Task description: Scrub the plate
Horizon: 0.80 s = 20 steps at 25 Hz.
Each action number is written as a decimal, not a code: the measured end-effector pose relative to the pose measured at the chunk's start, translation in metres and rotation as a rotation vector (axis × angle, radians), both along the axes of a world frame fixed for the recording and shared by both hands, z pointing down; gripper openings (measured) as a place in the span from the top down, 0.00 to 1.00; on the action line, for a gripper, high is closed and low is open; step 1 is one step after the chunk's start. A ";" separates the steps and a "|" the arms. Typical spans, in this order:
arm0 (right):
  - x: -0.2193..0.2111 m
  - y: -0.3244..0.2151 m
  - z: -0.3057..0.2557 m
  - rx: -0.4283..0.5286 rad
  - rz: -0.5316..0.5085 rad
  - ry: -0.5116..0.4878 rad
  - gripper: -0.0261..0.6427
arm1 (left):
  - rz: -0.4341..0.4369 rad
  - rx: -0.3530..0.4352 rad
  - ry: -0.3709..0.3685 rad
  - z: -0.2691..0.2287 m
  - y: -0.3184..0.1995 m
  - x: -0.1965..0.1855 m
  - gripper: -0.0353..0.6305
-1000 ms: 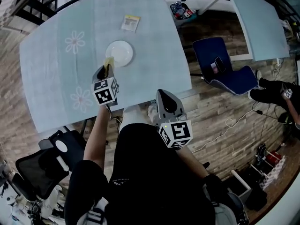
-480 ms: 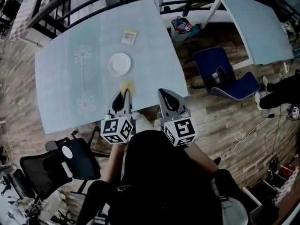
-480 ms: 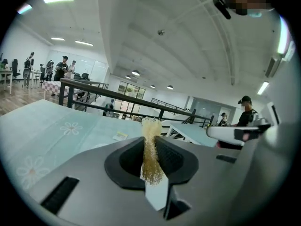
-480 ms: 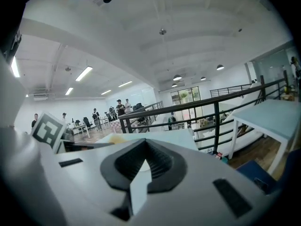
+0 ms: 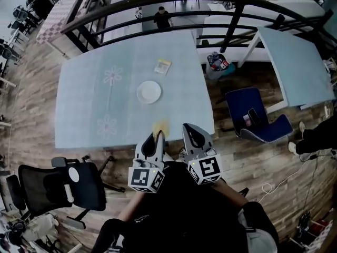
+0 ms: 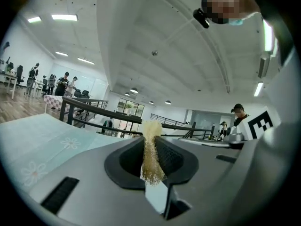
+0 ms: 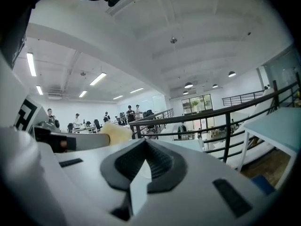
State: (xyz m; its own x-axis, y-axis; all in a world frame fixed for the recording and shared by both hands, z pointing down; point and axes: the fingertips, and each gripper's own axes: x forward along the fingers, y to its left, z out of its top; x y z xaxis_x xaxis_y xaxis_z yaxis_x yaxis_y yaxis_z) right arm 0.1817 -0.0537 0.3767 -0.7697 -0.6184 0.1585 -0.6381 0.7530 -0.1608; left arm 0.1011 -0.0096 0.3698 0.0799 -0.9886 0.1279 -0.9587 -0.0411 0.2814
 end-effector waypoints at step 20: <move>-0.005 -0.006 -0.011 0.086 -0.052 0.001 0.96 | -0.009 0.003 0.004 0.010 -0.007 0.005 0.85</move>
State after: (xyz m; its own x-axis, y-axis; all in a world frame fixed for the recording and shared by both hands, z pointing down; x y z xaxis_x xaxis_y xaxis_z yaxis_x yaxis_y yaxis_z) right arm 0.1762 -0.0600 0.3654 -0.8012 -0.5887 0.1070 -0.5976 0.7963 -0.0938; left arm 0.1062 -0.0163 0.3802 0.0716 -0.9896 0.1249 -0.9578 -0.0333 0.2854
